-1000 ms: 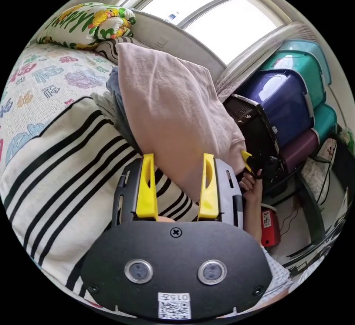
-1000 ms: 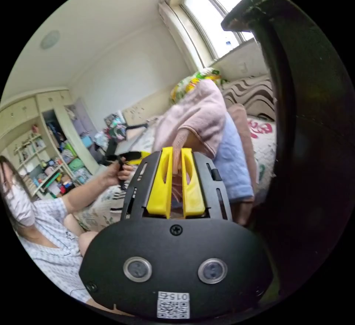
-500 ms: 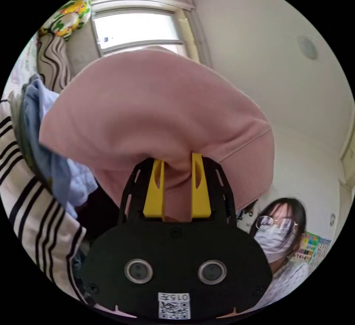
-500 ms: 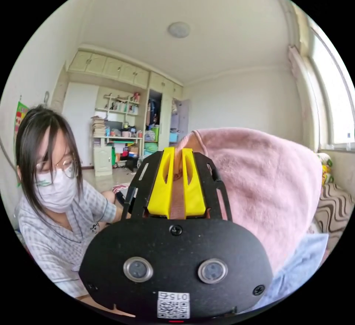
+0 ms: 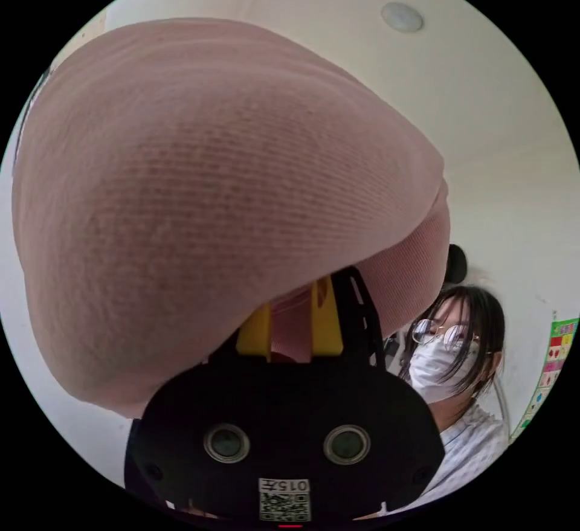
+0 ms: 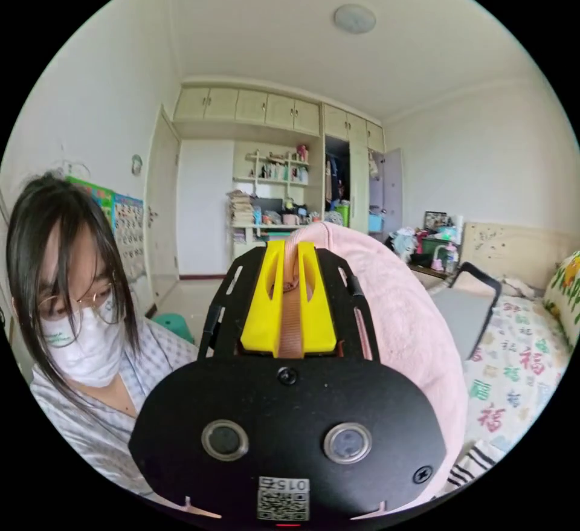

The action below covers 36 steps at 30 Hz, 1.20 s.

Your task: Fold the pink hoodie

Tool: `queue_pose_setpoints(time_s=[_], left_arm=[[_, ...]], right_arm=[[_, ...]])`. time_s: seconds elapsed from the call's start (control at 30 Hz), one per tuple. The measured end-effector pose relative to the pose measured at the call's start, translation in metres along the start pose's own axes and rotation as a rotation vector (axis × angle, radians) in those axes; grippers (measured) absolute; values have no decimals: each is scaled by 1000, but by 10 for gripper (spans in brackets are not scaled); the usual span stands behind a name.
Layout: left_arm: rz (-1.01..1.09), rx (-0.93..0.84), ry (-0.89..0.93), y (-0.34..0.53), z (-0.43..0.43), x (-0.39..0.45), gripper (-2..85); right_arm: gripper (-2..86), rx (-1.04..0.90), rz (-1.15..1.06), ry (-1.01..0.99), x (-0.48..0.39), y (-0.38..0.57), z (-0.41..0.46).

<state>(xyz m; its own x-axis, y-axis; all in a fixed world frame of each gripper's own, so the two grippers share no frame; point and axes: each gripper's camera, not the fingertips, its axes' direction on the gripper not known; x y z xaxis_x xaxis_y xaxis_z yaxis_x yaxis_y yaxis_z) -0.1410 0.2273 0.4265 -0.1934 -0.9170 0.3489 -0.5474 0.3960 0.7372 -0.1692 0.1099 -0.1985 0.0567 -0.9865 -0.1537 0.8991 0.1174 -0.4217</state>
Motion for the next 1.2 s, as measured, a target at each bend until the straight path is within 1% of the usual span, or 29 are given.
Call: queue_pose_setpoints(time_s=[0.07, 0.17, 0.23, 0.3, 0.37, 0.4, 0.47, 0.53, 0.57, 0.63, 0.73, 0.83, 0.9, 0.93, 0.97, 1.0, 1.07, 1.1, 1.13, 1.17, 1.2], left_arm=[[74, -59, -193, -6, -33, 44, 82], [164, -161, -373, -7, -53, 89, 79], [201, -222, -451, -4, -59, 105, 79], [187, -267, -532, 2, -63, 106, 80], [59, -313, -601, 10, -71, 80, 81], [36, -321, -618, 12, -73, 72, 82], [-104, -339, -696, 23, -89, 39, 87], [-145, -336, -755, 31, -96, 30, 94], [-116, -338, -771, 34, -94, 34, 98], [-35, -366, -791, 35, -80, 52, 105], [135, -429, -880, 47, -38, 88, 122], [297, -518, -969, 66, 20, 111, 135], [382, -616, -989, 81, 63, 118, 154], [446, -731, -1011, 94, 95, 121, 167], [532, -844, -1075, 109, 126, 122, 177], [582, -889, -1113, 118, 140, 123, 177], [728, -1022, -1255, 147, 184, 122, 173], [746, -1035, -1292, 152, 191, 121, 170], [774, -1051, -1359, 158, 203, 119, 159], [792, -1061, -1391, 160, 210, 119, 146], [790, -1057, -1400, 159, 212, 119, 139]], right_arm=[[44, 150, 78, -122, 18, 10, 17], [44, 305, 199, -238, 44, 27, 35], [45, 372, 278, -268, 64, 39, 45], [46, 402, 380, -231, 90, 56, 54], [47, 358, 524, -77, 134, 85, 66], [48, 334, 559, -29, 148, 95, 70], [51, 132, 709, 176, 205, 142, 90], [52, -18, 832, 345, 236, 176, 100], [53, -90, 860, 434, 249, 189, 100], [49, -77, 872, 480, 259, 196, 87], [17, -14, 841, 394, 262, 197, 71], [2, 41, 852, 380, 265, 199, 64], [0, 57, 852, 353, 267, 196, 64], [0, 55, 840, 344, 266, 193, 66], [0, 42, 821, 348, 265, 187, 69], [1, 30, 809, 352, 264, 184, 71], [10, -69, 719, 356, 259, 165, 85], [14, -117, 687, 348, 257, 160, 91], [38, -240, 617, 332, 253, 150, 104], [77, -355, 572, 369, 248, 143, 115], [102, -396, 563, 418, 246, 140, 120]])
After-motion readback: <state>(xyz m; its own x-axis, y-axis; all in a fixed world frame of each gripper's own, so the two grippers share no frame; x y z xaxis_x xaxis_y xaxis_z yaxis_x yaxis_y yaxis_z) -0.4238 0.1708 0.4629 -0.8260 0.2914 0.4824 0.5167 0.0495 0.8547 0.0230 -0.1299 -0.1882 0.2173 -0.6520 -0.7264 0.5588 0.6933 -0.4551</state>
